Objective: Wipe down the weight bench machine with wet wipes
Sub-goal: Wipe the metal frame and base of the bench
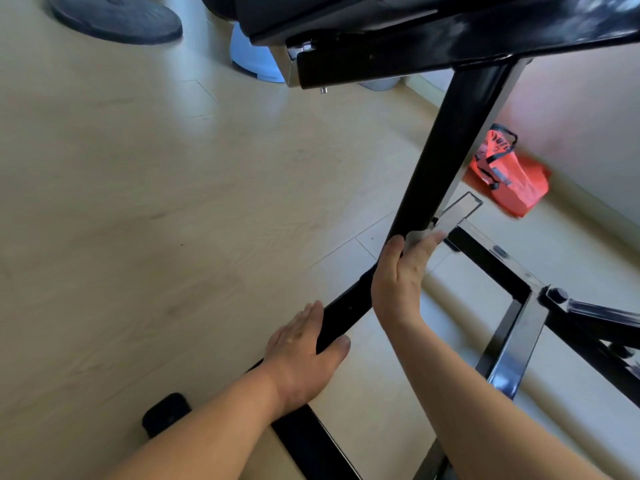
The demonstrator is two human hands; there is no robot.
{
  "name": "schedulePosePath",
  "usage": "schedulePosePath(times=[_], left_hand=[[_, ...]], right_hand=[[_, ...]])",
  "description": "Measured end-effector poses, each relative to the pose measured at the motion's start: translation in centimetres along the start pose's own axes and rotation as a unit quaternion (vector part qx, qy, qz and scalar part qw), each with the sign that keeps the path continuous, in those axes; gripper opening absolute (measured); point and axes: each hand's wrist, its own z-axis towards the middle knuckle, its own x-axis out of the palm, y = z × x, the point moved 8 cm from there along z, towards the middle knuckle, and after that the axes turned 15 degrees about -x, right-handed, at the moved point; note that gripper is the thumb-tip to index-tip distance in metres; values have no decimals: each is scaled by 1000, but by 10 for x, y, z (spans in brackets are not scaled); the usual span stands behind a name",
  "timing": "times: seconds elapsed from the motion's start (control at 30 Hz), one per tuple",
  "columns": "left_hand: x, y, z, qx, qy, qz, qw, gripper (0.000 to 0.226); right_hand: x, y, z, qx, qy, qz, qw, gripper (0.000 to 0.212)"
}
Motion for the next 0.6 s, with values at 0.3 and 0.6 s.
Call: schedulePosePath(times=[0.3,0.6], left_hand=[[-1,-2,-3,-4,17,-9,1000,82],[0,-2,-7,-6,35,-4,999,84]], right_hand=[[9,-31,-70,130,134,32,982,82],[-35,82,38,-286,-56,-195,937,83]])
